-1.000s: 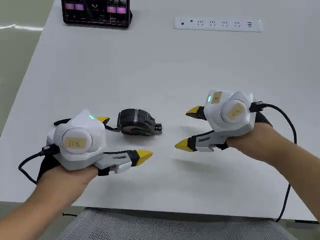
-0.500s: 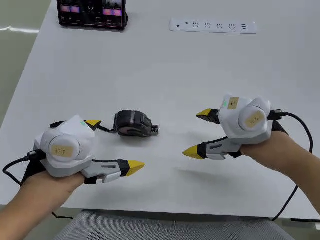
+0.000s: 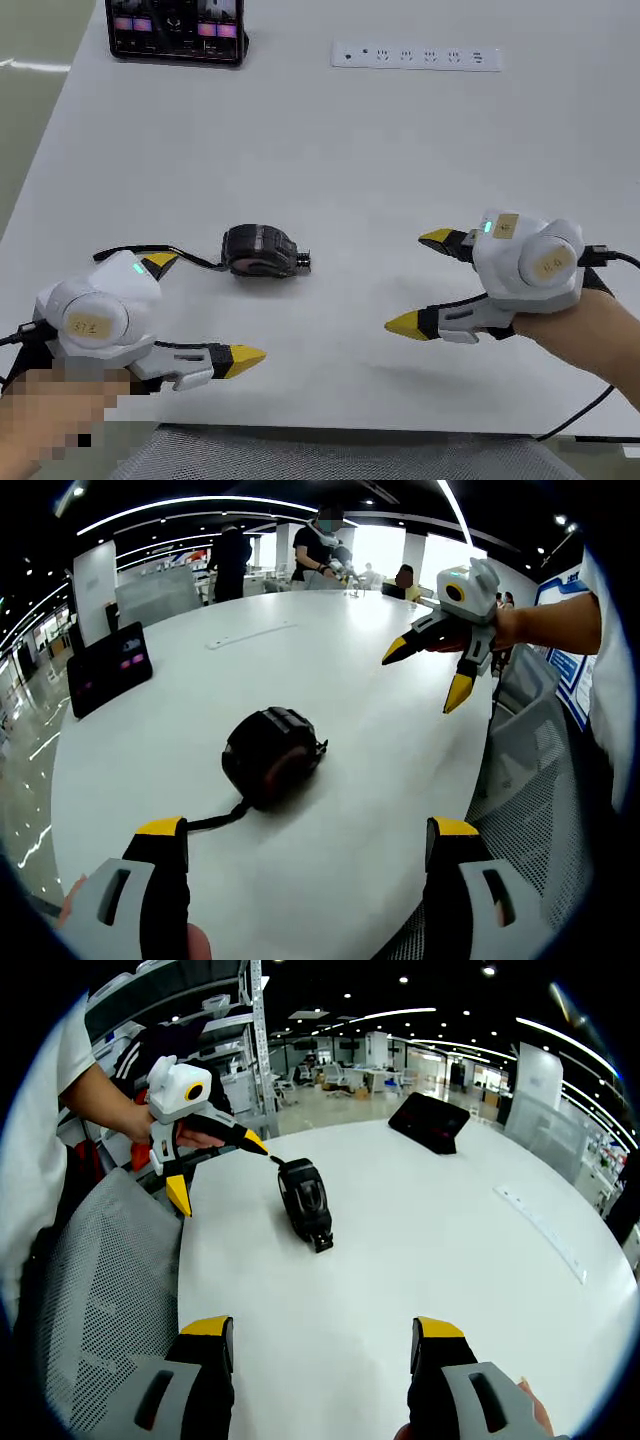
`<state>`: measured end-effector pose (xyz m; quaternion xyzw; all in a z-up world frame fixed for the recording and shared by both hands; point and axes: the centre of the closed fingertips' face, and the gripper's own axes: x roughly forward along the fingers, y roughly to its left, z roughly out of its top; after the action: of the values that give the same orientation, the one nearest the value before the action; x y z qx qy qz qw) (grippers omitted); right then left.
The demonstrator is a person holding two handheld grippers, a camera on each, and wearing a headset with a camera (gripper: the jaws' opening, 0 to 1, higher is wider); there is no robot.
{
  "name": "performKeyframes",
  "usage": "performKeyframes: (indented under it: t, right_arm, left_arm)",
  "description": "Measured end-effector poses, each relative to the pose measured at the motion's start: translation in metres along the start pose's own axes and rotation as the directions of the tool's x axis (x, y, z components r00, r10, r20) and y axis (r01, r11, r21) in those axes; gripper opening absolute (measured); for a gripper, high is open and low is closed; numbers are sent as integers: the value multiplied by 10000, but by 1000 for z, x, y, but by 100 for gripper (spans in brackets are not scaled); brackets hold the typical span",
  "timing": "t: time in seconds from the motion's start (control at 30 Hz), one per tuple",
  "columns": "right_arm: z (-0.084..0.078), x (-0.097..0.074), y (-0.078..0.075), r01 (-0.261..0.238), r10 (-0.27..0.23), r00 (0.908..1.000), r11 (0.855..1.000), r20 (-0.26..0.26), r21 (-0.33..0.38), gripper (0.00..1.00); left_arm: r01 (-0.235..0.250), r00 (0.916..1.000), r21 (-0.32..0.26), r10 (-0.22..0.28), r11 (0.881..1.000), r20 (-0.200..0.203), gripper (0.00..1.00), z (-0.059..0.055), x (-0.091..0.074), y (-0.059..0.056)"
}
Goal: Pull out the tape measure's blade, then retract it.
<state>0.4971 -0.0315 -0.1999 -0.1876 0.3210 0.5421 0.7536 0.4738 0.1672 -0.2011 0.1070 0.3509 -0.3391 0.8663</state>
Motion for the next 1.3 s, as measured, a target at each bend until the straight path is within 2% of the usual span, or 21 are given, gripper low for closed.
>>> performKeyframes:
  t: [0.13, 0.2, 0.43, 0.73, 0.87, 1.0, 1.13, 1.2, 1.3]
  right_arm:
    - [-2, -8, 2, 88, -89, 9999, 9999, 129, 51, 75]
    - [-3, -12, 3, 155, -156, 9996, 9999, 241, 58, 77]
    - [-9, -22, 6, 279, -284, 9992, 9995, 287, 156, 81]
    - [-14, -35, 11, 409, -425, 9985, 9982, 347, 441, 82]
    - [-17, -38, 12, 480, -497, 9983, 9975, 316, 525, 82]
    - [-19, -42, 14, 521, -543, 9980, 9965, 327, 654, 82]
    - [-22, -47, 16, 482, -517, 9978, 9955, 411, 817, 84]
    - [-25, -50, 15, 467, -509, 9977, 9949, 446, 898, 85]
    - [-29, -54, 15, 508, -560, 9972, 9937, 492, 997, 87]
  left_arm:
    - [6, 10000, -5, -6, 10000, -25, 97, -2, -5, 1]
    - [-20, 9998, -20, 20, 10000, -193, 97, -6, -8, 1]
    - [-18, 9999, 115, 20, 9999, -156, 99, -8, -17, 2]
    - [36, 9987, 195, -26, 9998, -513, 99, -20, -25, 5]
    - [226, 9966, 371, -196, 9991, -798, 97, -26, -27, -1]
    - [294, 9968, 411, -263, 9987, -761, 97, -27, -30, -3]
    - [383, 9979, 405, -361, 9984, -545, 99, -25, -35, -4]
    - [404, 9986, 338, -392, 9986, -367, 99, -22, -37, -2]
    - [452, 9985, 250, -444, 9987, -329, 99, -23, -39, 0]
